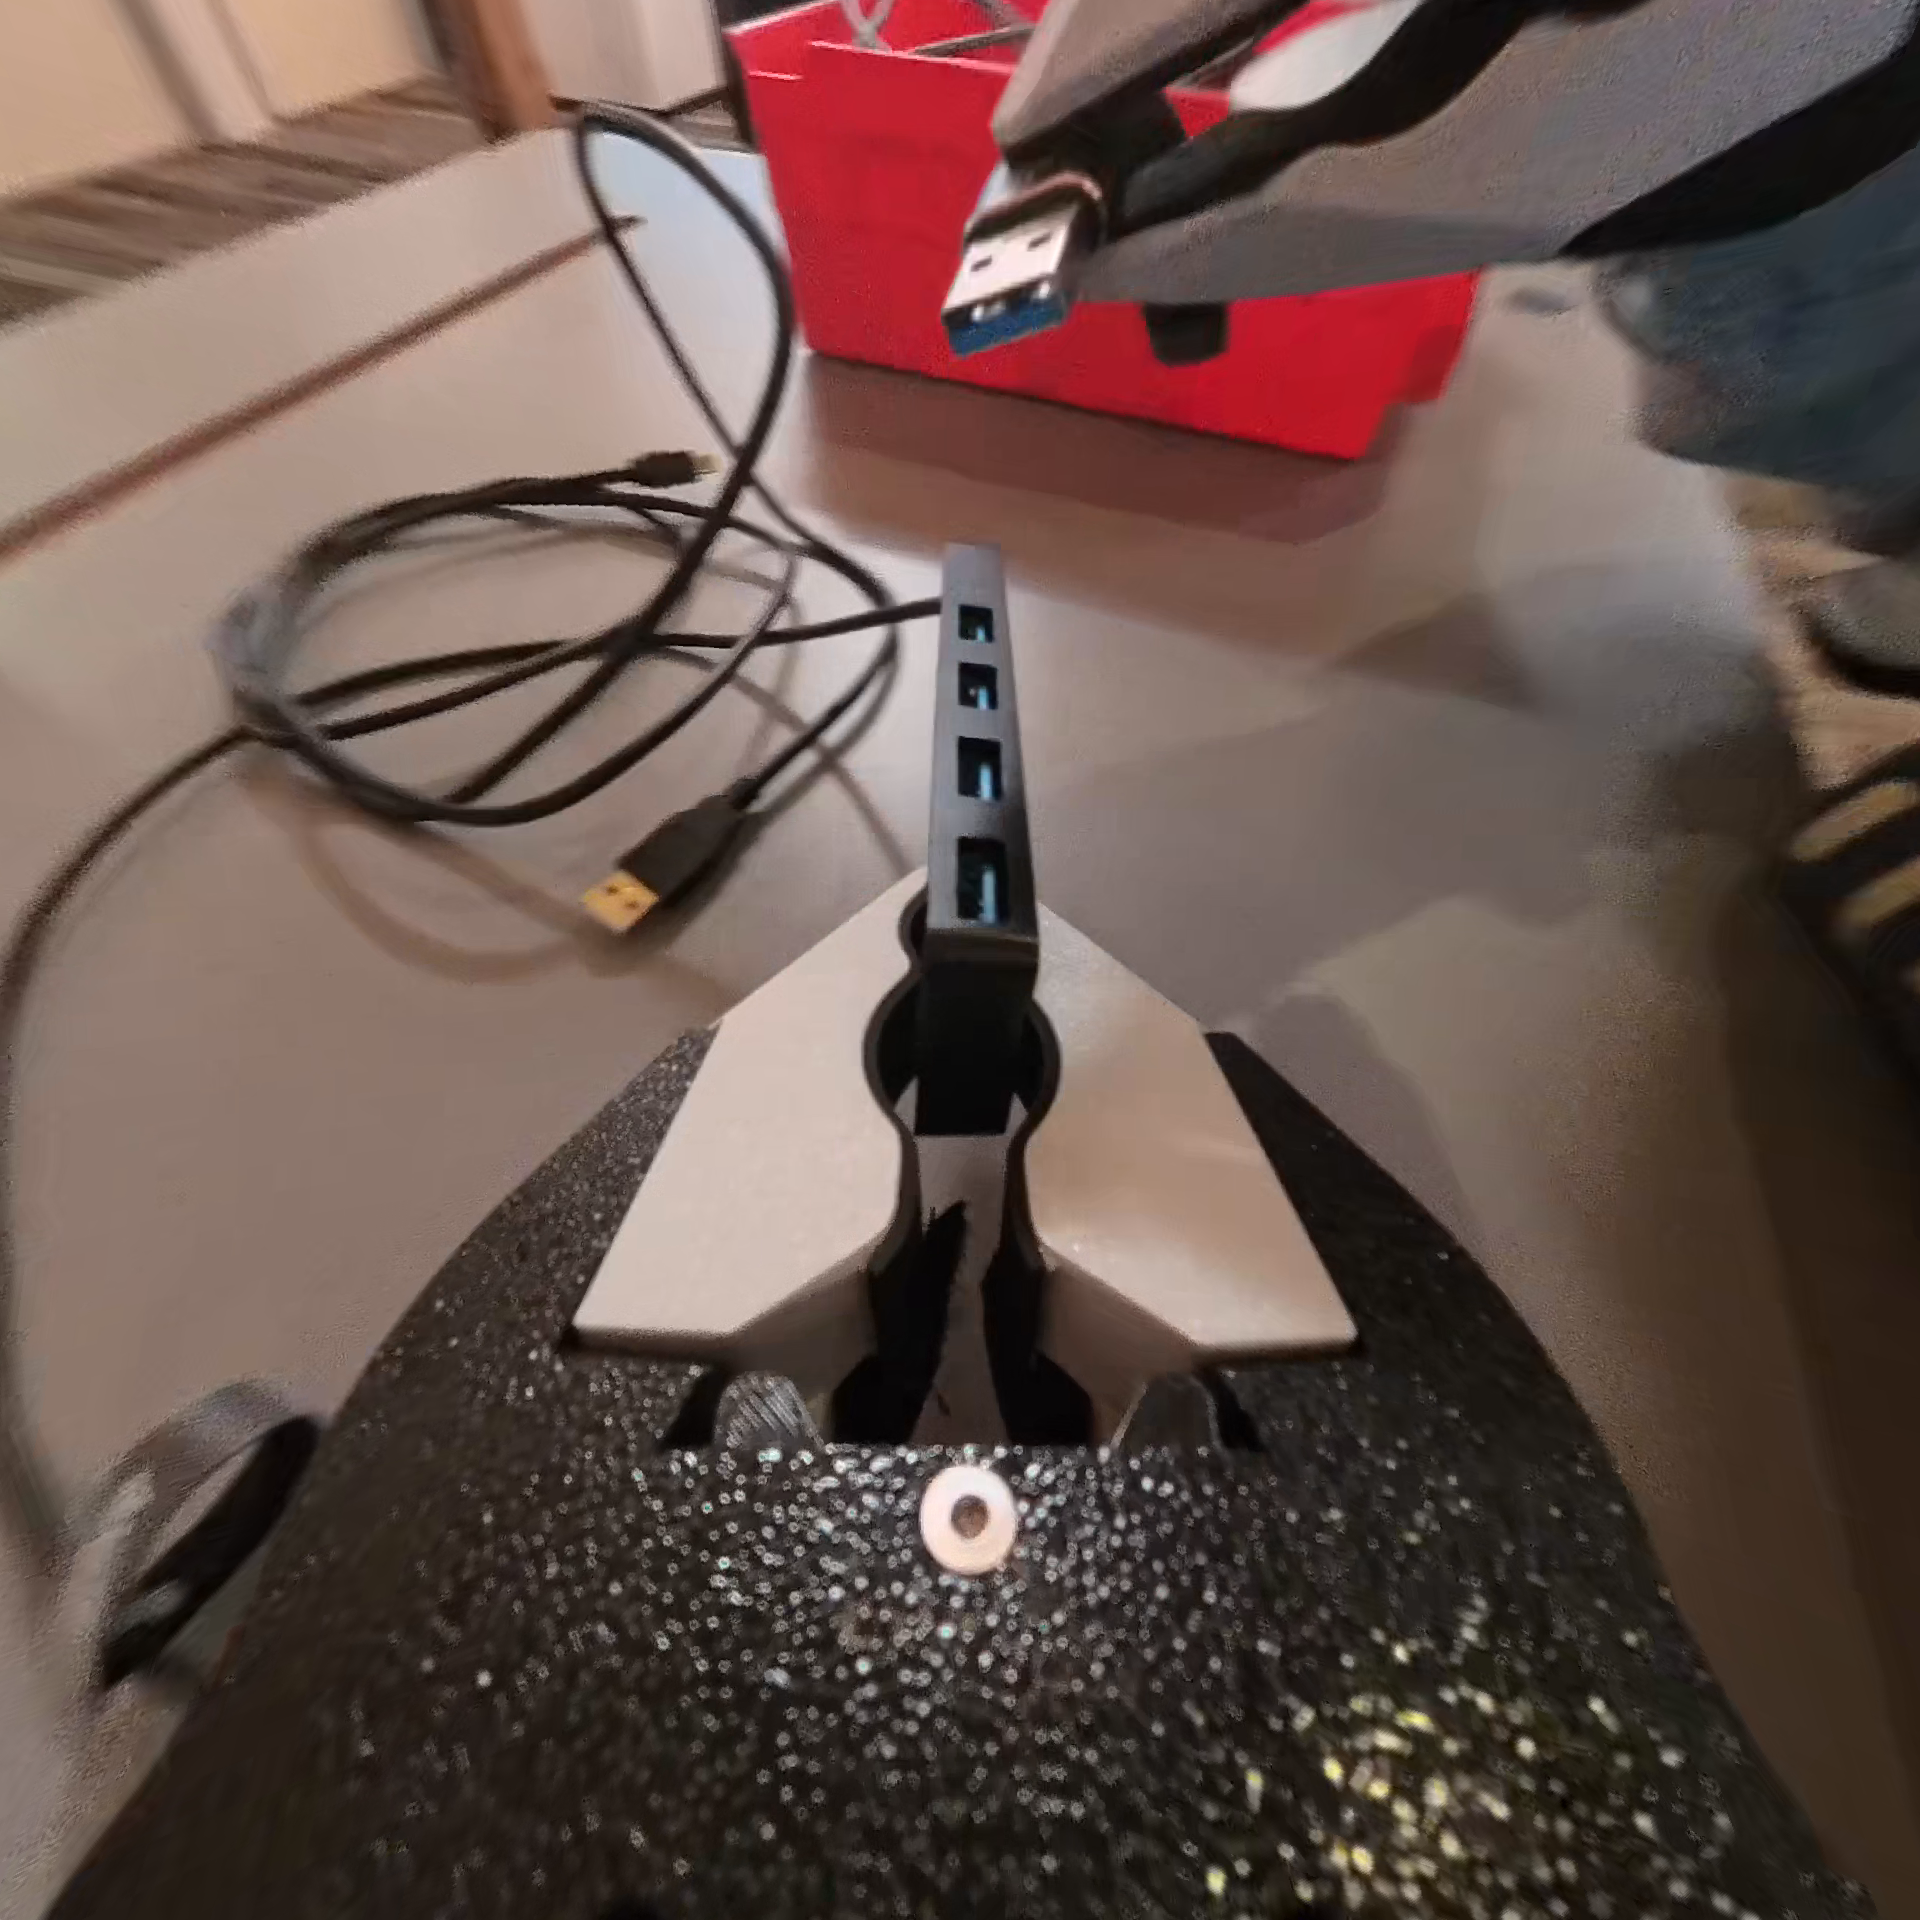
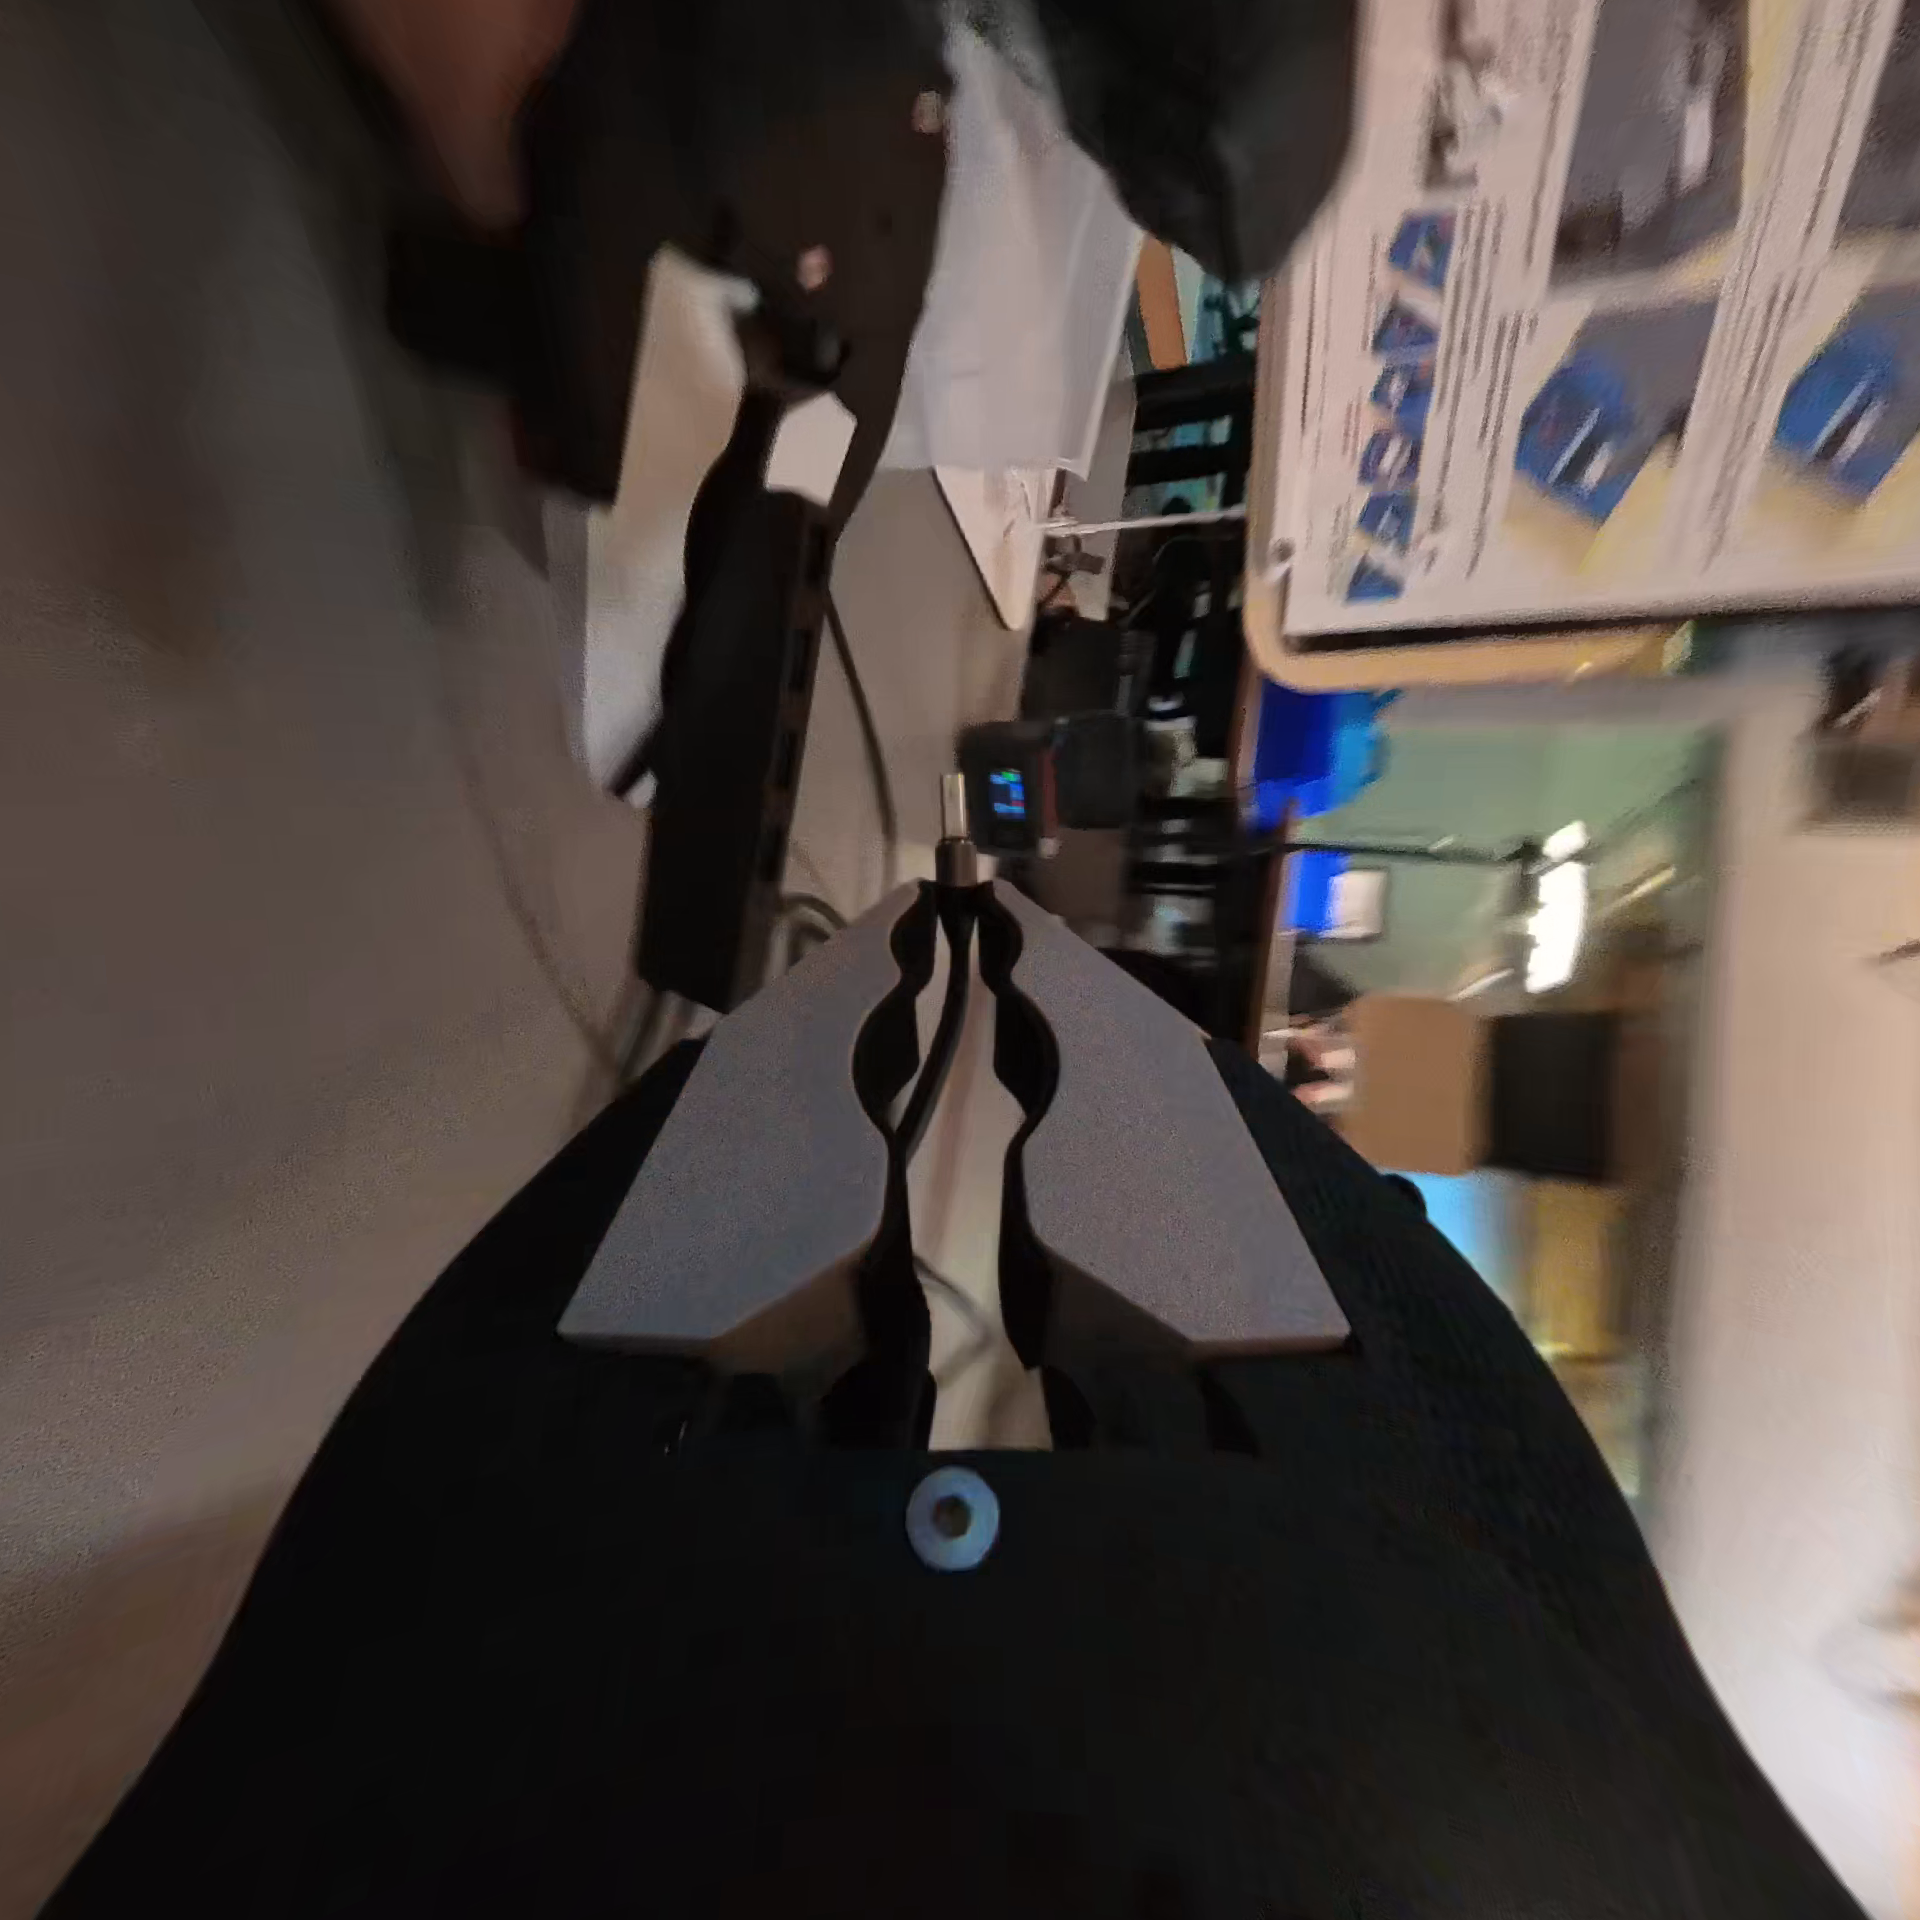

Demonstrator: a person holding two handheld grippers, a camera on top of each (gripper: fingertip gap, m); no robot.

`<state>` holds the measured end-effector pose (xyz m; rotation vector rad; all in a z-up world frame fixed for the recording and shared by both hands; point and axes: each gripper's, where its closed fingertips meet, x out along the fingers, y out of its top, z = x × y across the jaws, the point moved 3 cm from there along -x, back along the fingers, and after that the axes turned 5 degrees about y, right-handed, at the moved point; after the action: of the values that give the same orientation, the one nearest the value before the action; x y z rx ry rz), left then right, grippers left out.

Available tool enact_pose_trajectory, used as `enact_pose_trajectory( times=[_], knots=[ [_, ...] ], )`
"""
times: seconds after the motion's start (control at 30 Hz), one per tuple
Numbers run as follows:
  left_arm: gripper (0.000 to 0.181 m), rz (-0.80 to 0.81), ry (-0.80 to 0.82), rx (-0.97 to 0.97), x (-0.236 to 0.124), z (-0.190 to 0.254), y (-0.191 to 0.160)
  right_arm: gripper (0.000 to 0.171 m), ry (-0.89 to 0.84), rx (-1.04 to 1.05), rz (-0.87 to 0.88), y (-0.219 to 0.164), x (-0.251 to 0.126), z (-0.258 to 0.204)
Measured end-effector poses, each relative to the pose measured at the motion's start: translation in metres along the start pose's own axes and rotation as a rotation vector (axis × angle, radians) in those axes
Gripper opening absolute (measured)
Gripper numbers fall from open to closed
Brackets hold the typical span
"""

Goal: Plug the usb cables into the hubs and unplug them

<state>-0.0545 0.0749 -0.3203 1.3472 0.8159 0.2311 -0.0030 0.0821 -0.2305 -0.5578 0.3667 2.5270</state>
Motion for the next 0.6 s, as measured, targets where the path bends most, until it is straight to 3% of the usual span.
enact_pose_trajectory(
  times=[0.1,0.27,0.47,0.6],
  knots=[
    [0.004,0.048,-0.198,-0.124,-0.004,0.015,0.008,0.006,-0.022,-0.381,-0.039,0.009,-0.008,0.002],
    [0.004,0.106,-0.589,-0.263,-0.024,0.045,0.017,0.006,0.021,-0.751,0.077,0.032,-0.014,-0.003],
    [0.004,0.082,-0.883,-0.317,-0.042,0.069,0.016,0.005,0.068,-0.944,0.203,0.05,-0.011,-0.007],
    [0.004,0.027,-0.914,-0.333,-0.041,0.075,0.012,0.005,0.115,-0.965,0.252,0.053,-0.006,-0.015]
  ],
)
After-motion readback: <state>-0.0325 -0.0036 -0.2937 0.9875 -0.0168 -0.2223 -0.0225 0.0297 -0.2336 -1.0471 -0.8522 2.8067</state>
